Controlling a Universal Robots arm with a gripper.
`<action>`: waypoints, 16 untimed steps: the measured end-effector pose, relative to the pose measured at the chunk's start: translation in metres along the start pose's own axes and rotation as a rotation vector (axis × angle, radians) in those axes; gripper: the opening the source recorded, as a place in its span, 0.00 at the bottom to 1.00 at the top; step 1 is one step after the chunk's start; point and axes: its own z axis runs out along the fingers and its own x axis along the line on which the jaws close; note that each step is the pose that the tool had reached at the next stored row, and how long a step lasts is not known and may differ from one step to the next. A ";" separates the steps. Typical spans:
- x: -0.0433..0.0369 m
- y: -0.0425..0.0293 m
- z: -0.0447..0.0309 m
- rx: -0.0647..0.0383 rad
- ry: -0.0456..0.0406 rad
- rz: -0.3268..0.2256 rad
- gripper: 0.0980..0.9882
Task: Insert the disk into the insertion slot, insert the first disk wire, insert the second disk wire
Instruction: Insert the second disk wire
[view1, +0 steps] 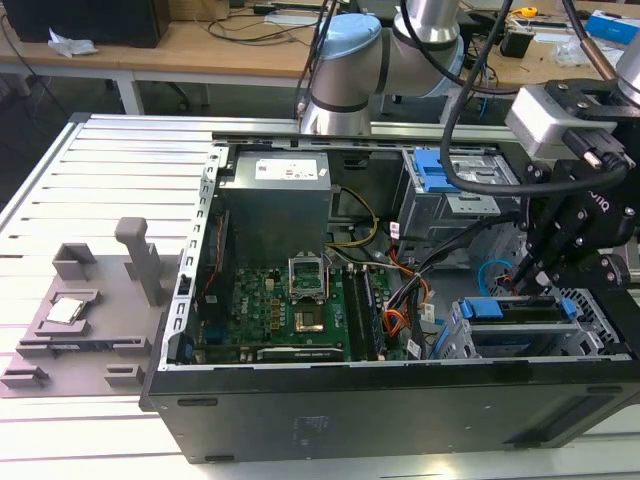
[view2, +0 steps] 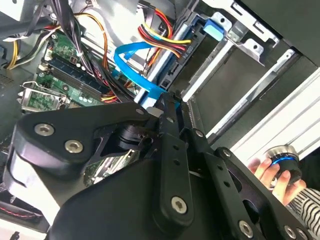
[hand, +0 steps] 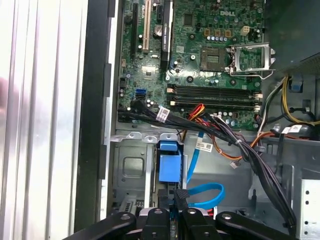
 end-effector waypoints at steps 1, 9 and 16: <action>0.0003 0.0000 0.0008 0.000 -0.0001 0.000 0.07; 0.0005 -0.0004 0.0098 0.000 0.0001 0.002 0.07; 0.0006 -0.0007 0.0141 0.000 0.0001 0.002 0.07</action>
